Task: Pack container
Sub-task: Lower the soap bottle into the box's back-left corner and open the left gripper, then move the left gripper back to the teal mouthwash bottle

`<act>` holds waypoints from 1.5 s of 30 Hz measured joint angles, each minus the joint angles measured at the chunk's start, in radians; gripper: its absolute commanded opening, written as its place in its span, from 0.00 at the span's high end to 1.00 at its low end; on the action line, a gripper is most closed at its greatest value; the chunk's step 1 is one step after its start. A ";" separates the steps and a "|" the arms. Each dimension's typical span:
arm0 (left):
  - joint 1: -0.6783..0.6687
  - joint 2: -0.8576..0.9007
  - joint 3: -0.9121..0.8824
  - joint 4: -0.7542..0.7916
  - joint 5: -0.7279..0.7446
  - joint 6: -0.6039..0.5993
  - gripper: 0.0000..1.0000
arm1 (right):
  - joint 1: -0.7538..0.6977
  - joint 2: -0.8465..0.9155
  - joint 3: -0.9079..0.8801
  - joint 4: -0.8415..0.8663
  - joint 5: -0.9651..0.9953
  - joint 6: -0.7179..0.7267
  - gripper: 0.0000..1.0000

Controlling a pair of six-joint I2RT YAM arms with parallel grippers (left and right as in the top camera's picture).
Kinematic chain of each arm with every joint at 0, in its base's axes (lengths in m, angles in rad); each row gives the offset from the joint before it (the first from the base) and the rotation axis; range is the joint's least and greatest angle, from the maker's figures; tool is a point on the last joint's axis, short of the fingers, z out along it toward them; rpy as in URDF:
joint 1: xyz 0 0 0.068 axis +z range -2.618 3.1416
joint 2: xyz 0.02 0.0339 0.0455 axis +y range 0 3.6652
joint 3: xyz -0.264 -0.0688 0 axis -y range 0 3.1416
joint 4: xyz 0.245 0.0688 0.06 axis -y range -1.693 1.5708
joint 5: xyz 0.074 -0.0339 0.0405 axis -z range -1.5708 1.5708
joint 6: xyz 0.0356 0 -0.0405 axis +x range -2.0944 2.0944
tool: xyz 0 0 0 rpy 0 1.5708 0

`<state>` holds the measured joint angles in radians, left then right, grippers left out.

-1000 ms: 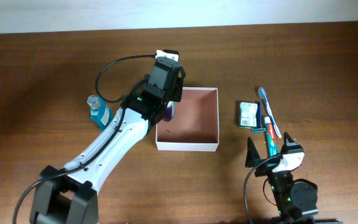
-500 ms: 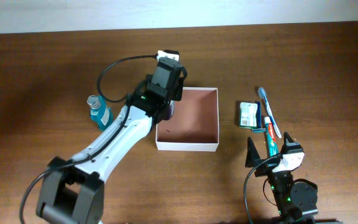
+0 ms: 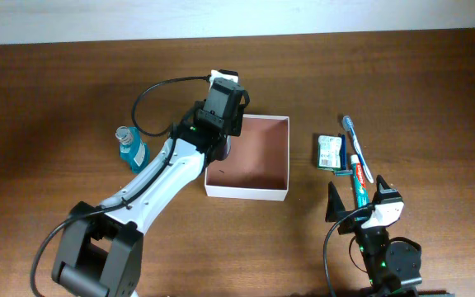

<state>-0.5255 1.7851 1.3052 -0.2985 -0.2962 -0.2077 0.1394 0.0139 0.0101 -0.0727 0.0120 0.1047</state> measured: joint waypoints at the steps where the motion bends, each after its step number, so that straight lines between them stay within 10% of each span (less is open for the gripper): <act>1: 0.000 0.000 0.000 -0.002 0.000 0.000 0.74 | 0.000 0.000 0.000 0.000 0.000 0.000 0.02; 8: 0.000 0.000 0.000 -0.034 -0.005 -0.008 0.44 | 0.000 0.000 0.000 0.000 0.000 0.000 0.02; 45: 0.173 -0.454 0.003 -0.542 0.121 -0.008 0.17 | 0.000 0.000 0.000 0.000 0.000 0.001 0.02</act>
<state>-0.3527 1.3312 1.3083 -0.8410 -0.1749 -0.2161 0.1394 0.0139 0.0101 -0.0727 0.0124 0.1055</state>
